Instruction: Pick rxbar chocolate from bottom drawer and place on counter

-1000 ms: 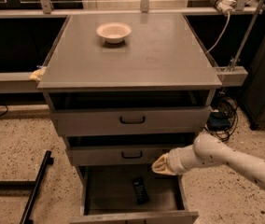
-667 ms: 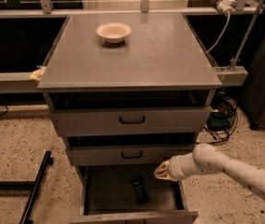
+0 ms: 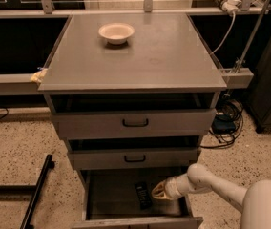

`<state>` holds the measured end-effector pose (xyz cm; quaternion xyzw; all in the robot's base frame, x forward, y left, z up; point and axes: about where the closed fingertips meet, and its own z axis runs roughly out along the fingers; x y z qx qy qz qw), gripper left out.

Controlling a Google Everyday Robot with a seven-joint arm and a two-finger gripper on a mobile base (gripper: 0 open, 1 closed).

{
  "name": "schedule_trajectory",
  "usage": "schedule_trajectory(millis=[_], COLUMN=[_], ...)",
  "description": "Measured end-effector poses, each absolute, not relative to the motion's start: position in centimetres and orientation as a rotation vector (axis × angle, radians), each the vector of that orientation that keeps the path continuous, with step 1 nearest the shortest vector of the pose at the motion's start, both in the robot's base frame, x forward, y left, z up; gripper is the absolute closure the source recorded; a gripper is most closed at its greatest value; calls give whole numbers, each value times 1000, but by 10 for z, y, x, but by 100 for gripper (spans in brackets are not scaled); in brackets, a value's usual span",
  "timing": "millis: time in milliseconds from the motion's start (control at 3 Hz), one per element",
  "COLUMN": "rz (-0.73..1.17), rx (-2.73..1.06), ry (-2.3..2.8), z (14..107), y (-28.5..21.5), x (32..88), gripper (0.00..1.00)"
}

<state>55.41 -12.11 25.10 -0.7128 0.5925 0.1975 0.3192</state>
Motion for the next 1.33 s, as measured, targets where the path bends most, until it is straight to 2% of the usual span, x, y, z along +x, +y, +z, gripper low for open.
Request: schedule_trajectory(millis=[667,1000,1333], rz=[526,534,547], rx=[-1872,-1885,-1900], ry=[1564,1560,1558], z=[227,212,195], y=[-122,-123,-125], x=[551,550,552], gripper=[100,92,68])
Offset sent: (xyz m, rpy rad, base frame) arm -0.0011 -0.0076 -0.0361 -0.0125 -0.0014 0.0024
